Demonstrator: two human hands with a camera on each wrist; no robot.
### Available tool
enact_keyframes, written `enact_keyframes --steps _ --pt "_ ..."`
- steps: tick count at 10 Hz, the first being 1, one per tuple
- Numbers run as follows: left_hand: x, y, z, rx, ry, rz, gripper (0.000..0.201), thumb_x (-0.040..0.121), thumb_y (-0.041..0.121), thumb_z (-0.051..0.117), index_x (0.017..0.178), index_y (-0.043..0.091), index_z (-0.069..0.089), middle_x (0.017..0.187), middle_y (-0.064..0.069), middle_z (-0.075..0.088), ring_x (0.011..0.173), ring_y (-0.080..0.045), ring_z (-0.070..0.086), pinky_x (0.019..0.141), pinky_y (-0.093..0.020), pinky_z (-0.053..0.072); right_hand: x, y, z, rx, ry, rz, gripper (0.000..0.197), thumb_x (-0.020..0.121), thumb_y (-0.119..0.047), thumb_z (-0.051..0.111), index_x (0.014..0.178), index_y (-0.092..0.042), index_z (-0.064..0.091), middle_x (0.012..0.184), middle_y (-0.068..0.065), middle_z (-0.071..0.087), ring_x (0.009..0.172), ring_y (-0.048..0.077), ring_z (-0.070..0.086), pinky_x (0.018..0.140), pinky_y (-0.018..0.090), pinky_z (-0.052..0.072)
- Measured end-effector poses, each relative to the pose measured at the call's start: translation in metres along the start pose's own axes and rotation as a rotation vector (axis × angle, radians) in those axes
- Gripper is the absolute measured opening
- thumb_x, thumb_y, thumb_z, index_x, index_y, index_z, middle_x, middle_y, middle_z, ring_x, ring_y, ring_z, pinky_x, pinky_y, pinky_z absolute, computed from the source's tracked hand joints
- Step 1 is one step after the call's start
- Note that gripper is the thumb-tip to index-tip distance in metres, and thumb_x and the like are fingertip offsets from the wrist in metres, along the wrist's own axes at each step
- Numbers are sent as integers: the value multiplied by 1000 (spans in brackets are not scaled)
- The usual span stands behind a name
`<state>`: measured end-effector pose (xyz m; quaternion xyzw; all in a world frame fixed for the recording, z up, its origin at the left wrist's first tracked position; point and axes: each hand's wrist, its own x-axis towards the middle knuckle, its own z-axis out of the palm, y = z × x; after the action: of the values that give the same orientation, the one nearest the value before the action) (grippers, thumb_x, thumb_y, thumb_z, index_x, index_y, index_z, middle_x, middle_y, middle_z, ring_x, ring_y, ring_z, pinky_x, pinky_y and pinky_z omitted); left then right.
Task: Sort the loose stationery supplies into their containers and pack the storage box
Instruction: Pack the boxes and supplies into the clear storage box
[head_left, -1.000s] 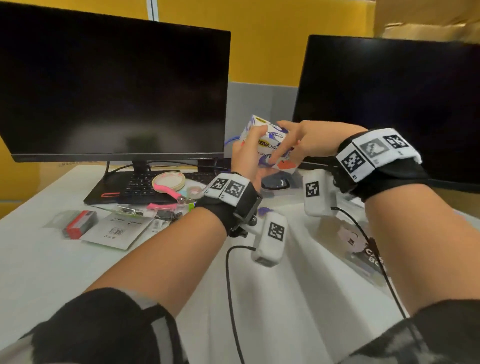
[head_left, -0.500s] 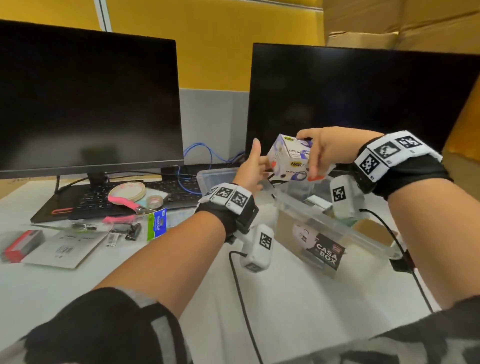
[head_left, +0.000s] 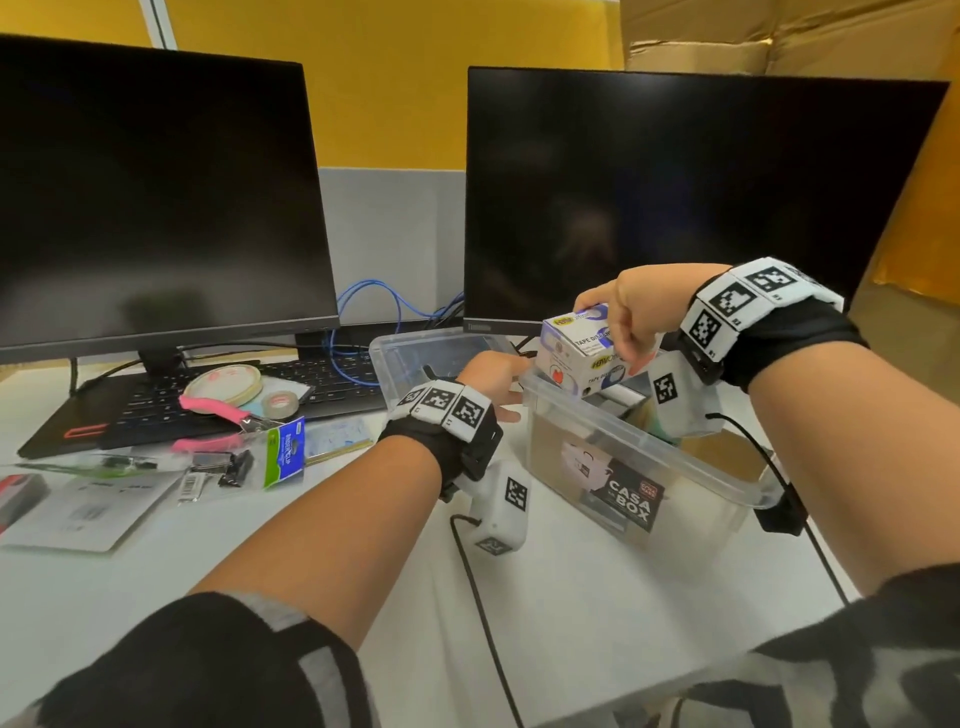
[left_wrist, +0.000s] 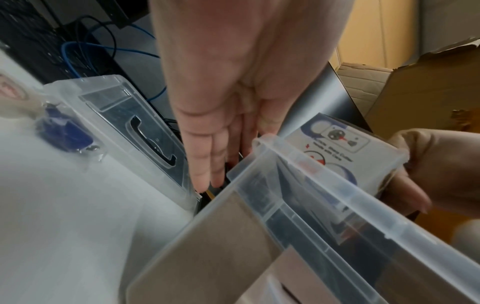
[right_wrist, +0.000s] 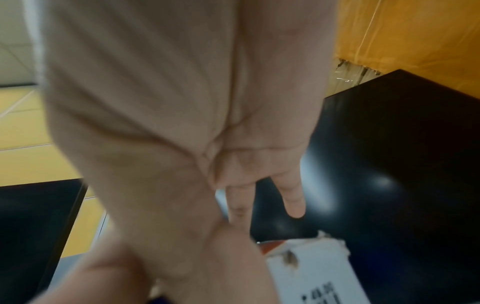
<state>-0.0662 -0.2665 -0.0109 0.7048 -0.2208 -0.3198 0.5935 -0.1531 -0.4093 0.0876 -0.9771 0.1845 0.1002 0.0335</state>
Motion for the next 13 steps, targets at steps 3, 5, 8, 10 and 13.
enact_keyframes --steps 3,5,8,10,13 --pt "0 -2 -2 -47 -39 -26 43 96 16 48 136 2 43 135 -22 50 117 -37 55 74 -39 56 -16 3 -1 -6 -55 -33 45 71 12 68 47 -26 67 97 -12 61 88 15 59 78 24 49" --pt "-3 0 2 -18 -4 -25 41 97 20 46 134 0 44 132 -23 52 109 -37 59 78 -41 55 9 -13 20 -99 -200 -15 33 71 10 71 75 -22 78 94 -26 56 79 3 58 86 19 45" --pt "-7 4 9 129 46 54 40 81 19 70 115 -1 61 105 -17 64 100 -35 65 83 -50 55 9 3 48 -134 30 17 28 66 -6 82 63 -22 59 107 -12 48 111 22 53 98 40 46" --pt "-5 4 13 150 70 52 24 78 17 68 97 4 61 113 -23 64 102 -38 64 81 -52 55 2 8 50 -20 99 166 51 61 -21 87 101 -18 55 97 1 59 85 19 57 73 27 48" --pt "-21 10 11 323 -17 98 40 94 27 54 128 7 53 131 -9 53 119 -27 49 103 -41 40 -12 -11 13 -248 36 87 40 92 -3 52 129 -15 54 132 5 53 118 24 53 98 30 43"
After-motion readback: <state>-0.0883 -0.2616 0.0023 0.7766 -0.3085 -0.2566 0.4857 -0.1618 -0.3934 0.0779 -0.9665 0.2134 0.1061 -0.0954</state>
